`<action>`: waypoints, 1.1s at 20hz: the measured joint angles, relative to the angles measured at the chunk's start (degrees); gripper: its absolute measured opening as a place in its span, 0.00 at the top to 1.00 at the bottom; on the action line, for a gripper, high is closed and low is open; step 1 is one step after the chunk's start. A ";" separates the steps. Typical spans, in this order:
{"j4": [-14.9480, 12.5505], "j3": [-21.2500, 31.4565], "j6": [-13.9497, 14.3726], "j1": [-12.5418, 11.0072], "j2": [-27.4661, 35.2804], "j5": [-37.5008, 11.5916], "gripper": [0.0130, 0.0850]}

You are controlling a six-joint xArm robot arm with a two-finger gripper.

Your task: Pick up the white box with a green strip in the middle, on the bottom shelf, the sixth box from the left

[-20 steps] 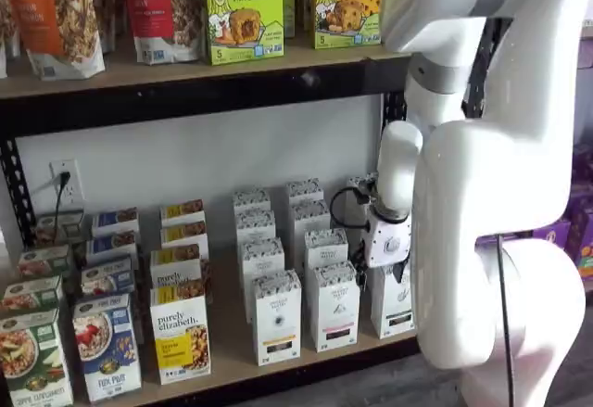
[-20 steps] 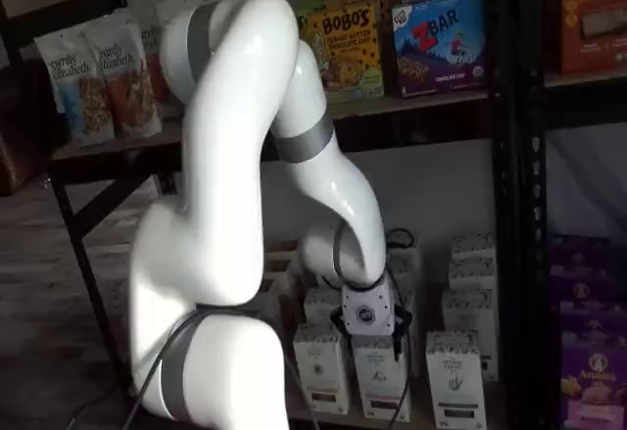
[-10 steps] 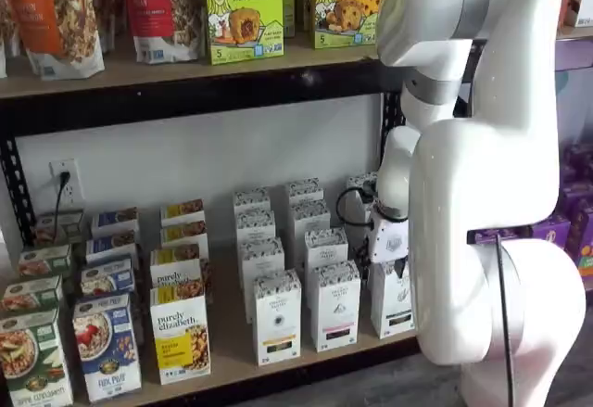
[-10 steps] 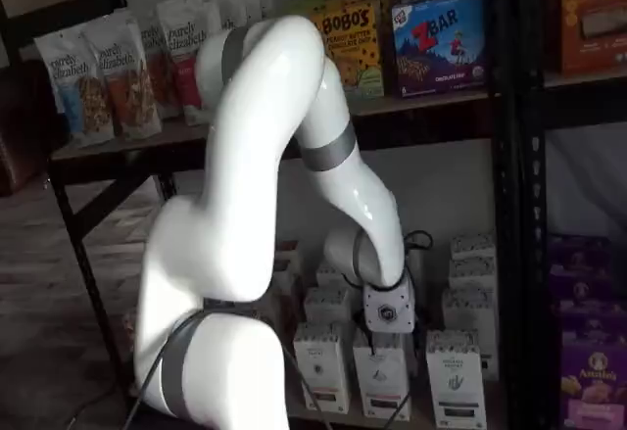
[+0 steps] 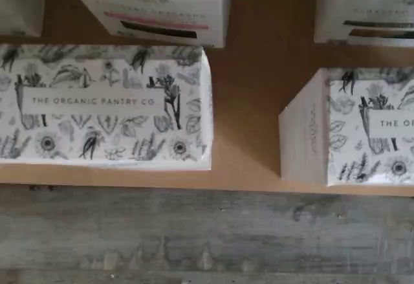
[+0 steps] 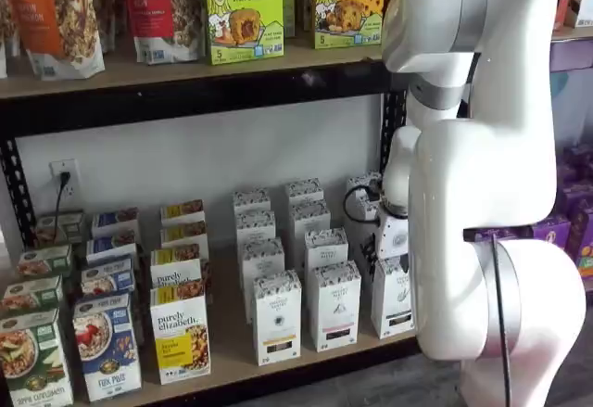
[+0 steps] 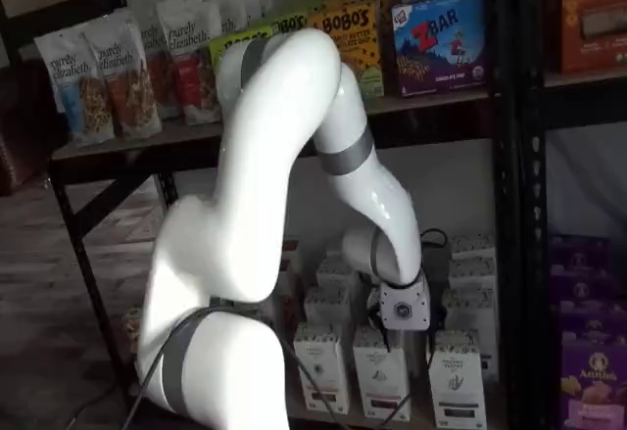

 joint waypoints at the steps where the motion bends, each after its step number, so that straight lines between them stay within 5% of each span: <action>1: 0.20 -0.53 -0.50 -0.30 0.33 0.27 0.00; 12: 0.78 -5.04 -4.17 -3.55 2.57 1.90 0.00; 22: -1.73 -7.87 -3.22 -5.13 3.49 3.94 0.00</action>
